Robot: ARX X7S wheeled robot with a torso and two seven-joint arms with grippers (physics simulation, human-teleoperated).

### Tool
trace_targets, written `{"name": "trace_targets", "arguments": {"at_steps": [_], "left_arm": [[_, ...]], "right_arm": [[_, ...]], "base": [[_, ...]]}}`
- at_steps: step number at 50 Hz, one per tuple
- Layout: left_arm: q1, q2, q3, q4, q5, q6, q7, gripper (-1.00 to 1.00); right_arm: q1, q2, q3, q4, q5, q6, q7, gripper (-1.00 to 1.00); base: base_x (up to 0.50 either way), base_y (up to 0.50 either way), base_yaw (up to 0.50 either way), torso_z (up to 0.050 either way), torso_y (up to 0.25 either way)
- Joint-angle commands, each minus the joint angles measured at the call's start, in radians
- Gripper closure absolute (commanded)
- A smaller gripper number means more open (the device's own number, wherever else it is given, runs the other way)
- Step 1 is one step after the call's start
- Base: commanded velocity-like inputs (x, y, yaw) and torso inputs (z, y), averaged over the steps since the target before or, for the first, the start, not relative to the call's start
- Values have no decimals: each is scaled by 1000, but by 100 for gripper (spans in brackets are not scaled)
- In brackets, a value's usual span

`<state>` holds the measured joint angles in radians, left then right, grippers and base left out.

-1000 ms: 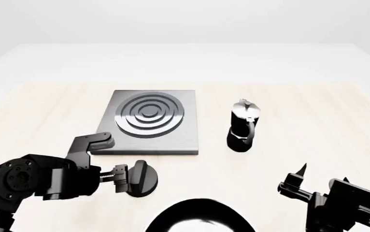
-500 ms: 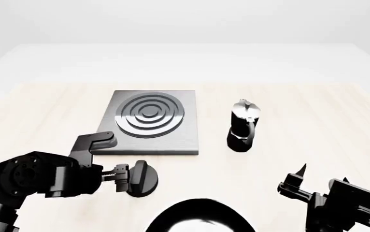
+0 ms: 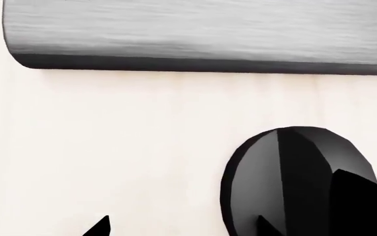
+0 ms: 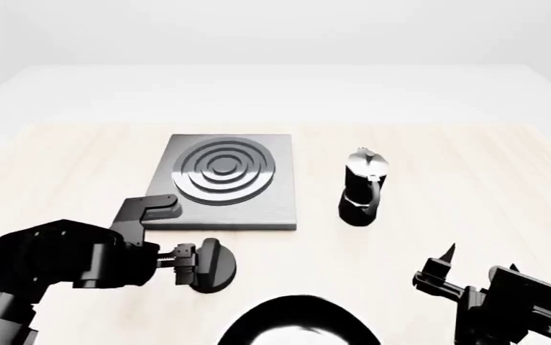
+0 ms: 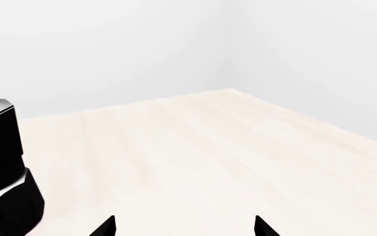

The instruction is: Turn on the stove and put the frying pan on it.

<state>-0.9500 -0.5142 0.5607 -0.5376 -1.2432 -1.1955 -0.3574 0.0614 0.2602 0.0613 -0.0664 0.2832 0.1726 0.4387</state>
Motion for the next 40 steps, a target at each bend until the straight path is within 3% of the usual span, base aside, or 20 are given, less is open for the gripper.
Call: {"name": "trace_targets", "arguments": {"at_steps": [1, 18, 34, 40], "left_arm": [[37, 53, 7, 22, -120, -15, 40, -100], [22, 42, 17, 54, -168, -75, 72, -100], [-27, 85, -20, -79, -74, 104, -5, -100], [-29, 95, -31, -49, -93, 100, -20, -100]], "right_arm": [[2, 1, -6, 2, 0, 0, 3, -100], [0, 4, -13, -5, 6, 5, 8, -100], [-2, 7, -18, -8, 10, 4, 13, -100], [0, 7, -20, -3, 12, 1, 13, -100]], "base": [[0, 0, 0, 0, 0], [0, 0, 0, -1, 0], [0, 0, 0, 0, 0], [0, 0, 0, 0, 0]]}}
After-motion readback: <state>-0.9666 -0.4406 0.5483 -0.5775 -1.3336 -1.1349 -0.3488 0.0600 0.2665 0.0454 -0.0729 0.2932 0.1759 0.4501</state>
